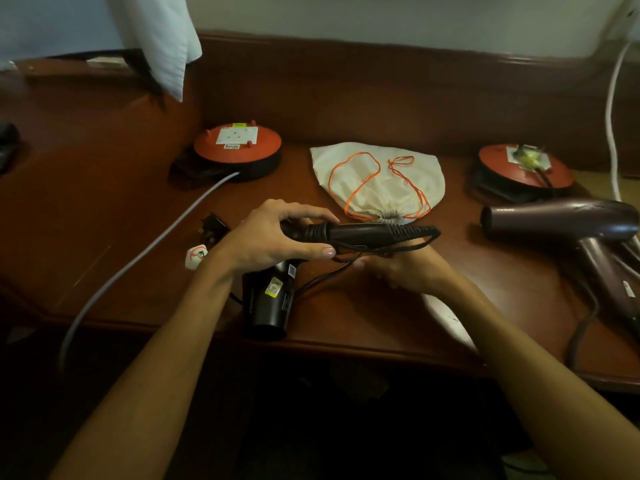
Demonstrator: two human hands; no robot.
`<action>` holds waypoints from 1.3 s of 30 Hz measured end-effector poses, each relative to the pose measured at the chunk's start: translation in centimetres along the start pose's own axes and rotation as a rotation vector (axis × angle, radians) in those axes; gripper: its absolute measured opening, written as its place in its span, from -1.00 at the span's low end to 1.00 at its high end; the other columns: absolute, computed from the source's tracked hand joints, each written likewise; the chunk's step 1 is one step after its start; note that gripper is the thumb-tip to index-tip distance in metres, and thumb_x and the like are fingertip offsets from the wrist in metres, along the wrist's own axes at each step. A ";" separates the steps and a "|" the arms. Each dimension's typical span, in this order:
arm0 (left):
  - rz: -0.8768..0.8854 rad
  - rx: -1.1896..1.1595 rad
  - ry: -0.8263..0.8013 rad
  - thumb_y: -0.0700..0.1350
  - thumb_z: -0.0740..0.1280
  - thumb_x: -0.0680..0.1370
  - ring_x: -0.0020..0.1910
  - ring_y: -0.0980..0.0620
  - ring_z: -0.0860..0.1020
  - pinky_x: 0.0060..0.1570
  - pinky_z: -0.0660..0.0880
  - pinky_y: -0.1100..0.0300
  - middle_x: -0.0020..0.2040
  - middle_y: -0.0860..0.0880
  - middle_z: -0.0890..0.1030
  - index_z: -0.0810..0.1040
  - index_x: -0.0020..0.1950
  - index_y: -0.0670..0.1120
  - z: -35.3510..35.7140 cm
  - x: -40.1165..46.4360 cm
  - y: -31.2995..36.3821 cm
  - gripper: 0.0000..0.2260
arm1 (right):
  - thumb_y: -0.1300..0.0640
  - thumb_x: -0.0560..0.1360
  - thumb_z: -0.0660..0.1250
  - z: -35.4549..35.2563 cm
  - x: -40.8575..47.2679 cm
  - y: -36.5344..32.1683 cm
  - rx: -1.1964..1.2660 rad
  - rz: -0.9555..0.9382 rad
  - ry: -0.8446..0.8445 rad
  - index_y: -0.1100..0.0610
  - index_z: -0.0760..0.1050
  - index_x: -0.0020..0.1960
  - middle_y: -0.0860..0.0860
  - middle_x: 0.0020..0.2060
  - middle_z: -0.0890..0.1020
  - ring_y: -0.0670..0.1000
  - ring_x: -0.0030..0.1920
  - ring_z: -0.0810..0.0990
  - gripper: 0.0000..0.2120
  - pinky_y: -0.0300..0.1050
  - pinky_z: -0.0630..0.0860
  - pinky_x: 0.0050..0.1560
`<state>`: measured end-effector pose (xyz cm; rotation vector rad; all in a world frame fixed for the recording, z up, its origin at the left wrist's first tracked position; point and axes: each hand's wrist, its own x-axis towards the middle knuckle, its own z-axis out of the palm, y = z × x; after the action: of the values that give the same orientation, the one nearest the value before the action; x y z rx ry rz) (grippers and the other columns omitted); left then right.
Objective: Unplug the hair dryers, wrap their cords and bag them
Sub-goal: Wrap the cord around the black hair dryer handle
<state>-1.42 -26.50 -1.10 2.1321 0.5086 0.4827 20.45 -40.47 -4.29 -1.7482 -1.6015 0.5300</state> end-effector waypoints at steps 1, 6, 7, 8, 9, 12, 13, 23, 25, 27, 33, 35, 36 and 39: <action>-0.003 0.016 0.003 0.14 0.59 0.34 -0.03 0.18 0.59 0.01 0.49 0.28 -0.08 0.12 0.66 0.69 0.14 0.27 0.0 0.0 0.0 -0.62 | 0.14 0.49 0.50 -0.3 0.5 0.1 0.003 -0.033 -0.013 0.04 0.60 -0.01 -0.04 -0.26 0.65 -0.14 -0.34 0.61 -0.88 -0.22 0.58 -0.30; -0.026 0.143 -0.029 0.29 0.59 0.31 0.07 0.20 0.53 0.18 0.49 0.03 -0.02 0.14 0.63 0.64 0.14 0.38 0.0 0.2 0.1 -0.58 | 0.24 0.47 0.46 -2.0 4.4 1.1 -0.291 -0.021 -0.216 0.25 0.63 -0.21 0.21 -0.35 0.66 0.14 -0.36 0.61 -0.89 -0.02 0.45 -0.35; -0.035 0.182 -0.038 0.34 0.56 0.28 0.09 0.20 0.51 0.23 0.46 -0.01 0.00 0.15 0.61 0.63 0.14 0.41 0.1 0.3 0.1 -0.56 | 0.26 0.47 0.46 -2.4 5.1 0.8 -0.342 -0.032 -0.267 0.25 0.64 -0.23 0.19 -0.37 0.65 0.08 -0.39 0.57 -0.89 -0.07 0.41 -0.37; -0.043 0.218 -0.050 0.38 0.53 0.27 0.10 0.19 0.49 0.27 0.44 -0.04 0.01 0.16 0.60 0.62 0.14 0.43 0.2 0.5 0.2 -0.55 | 0.21 0.47 0.47 -2.6 5.5 0.4 -0.377 -0.023 -0.307 0.25 0.65 -0.23 0.18 -0.37 0.65 0.05 -0.39 0.55 -0.86 -0.08 0.39 -0.38; -0.051 0.254 -0.061 0.41 0.51 0.26 0.11 0.18 0.48 0.28 0.41 -0.06 0.00 0.17 0.59 0.60 0.14 0.45 0.3 0.6 0.3 -0.54 | 0.13 0.48 0.48 -2.9 5.7 -0.1 -0.400 -0.012 -0.332 0.25 0.66 -0.23 0.18 -0.37 0.64 0.04 -0.39 0.53 -0.80 -0.12 0.38 -0.40; -0.064 0.378 -0.093 0.44 0.49 0.28 0.11 0.17 0.45 0.24 0.36 -0.02 -0.02 0.22 0.57 0.57 0.20 0.44 0.6 1.1 0.9 -0.50 | -0.01 0.49 0.48 -3.9 6.0 -1.5 -0.434 -0.031 -0.344 0.24 0.61 -0.29 0.18 -0.40 0.59 -0.01 -0.42 0.43 -0.66 -0.22 0.31 -0.43; -0.068 0.427 -0.107 0.42 0.50 0.31 0.12 0.16 0.44 0.19 0.32 0.02 -0.04 0.24 0.54 0.56 0.25 0.40 0.7 1.2 1.3 -0.47 | -0.01 0.48 0.49 -4.2 6.1 -2.1 -0.434 -0.039 -0.346 0.22 0.61 -0.30 0.13 -0.41 0.58 -0.04 -0.42 0.42 -0.67 -0.22 0.32 -0.42; -0.077 0.710 -0.279 0.49 0.29 0.42 0.03 0.08 0.35 0.05 0.19 0.03 -0.11 0.21 0.43 0.31 0.45 0.45 1.5 2.4 2.5 -0.40 | 0.25 0.59 0.33 -5.9 5.2 -5.6 -0.227 -0.051 -0.572 0.19 0.66 0.06 0.22 -0.18 0.68 0.01 -0.33 0.56 -0.86 -0.11 0.49 -0.26; -0.068 0.682 -0.284 0.46 0.28 0.46 0.00 0.12 0.35 0.04 0.18 0.03 -0.11 0.20 0.43 0.36 0.40 0.49 1.2 2.3 2.3 -0.50 | 0.26 0.60 0.31 -6.2 4.8 -6.0 -0.223 -0.047 -0.581 0.20 0.66 0.09 0.21 -0.20 0.68 0.05 -0.35 0.57 -0.84 -0.10 0.50 -0.28; -0.058 0.593 -0.244 0.42 0.30 0.49 -0.04 0.19 0.33 0.03 0.17 0.04 -0.10 0.18 0.44 0.39 0.38 0.49 0.7 2.1 2.1 -0.55 | 0.23 0.61 0.29 -6.5 4.4 -6.8 -0.215 -0.050 -0.575 0.19 0.65 0.10 0.19 -0.25 0.69 0.13 -0.35 0.61 -0.83 -0.12 0.51 -0.30; -0.032 0.445 -0.059 0.42 0.32 0.43 -0.04 0.19 0.34 0.02 0.26 0.02 -0.10 0.13 0.43 0.40 0.44 0.37 -0.1 1.5 2.4 -0.43 | 0.16 0.63 0.31 -8.0 3.1 -10.0 -0.250 -0.064 -0.421 0.13 0.62 0.16 0.09 -0.32 0.70 0.04 -0.43 0.69 -0.84 -0.06 0.66 -0.31; -0.036 0.380 -0.015 0.44 0.36 0.42 -0.02 0.17 0.37 0.08 0.35 -0.04 -0.07 0.12 0.46 0.43 0.38 0.41 -0.3 1.3 2.2 -0.46 | 0.14 0.63 0.31 -8.0 2.3 -10.7 -0.303 -0.058 -0.397 0.11 0.59 0.22 0.08 -0.34 0.70 0.03 -0.43 0.70 -0.80 -0.03 0.67 -0.27; -0.024 0.378 0.005 0.43 0.36 0.40 -0.02 0.17 0.37 0.10 0.36 -0.06 -0.07 0.12 0.47 0.45 0.34 0.43 -0.4 1.2 2.1 -0.49 | 0.15 0.64 0.28 -8.0 1.7 -10.9 -0.335 -0.066 -0.386 0.10 0.58 0.25 0.06 -0.34 0.69 0.01 -0.42 0.70 -0.79 -0.07 0.67 -0.25; 0.020 0.415 0.035 0.41 0.36 0.39 -0.05 0.20 0.35 0.07 0.35 -0.03 -0.11 0.14 0.45 0.51 0.31 0.40 -0.6 1.0 2.5 -0.51 | 0.17 0.67 0.21 -8.1 -0.3 -11.2 -0.400 -0.085 -0.395 0.01 0.52 0.36 0.02 -0.29 0.68 -0.05 -0.34 0.71 -0.70 -0.13 0.65 -0.23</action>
<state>-0.44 -27.01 1.45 2.5295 0.6523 0.4558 18.39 -42.56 9.16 -1.9338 -2.1697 0.5685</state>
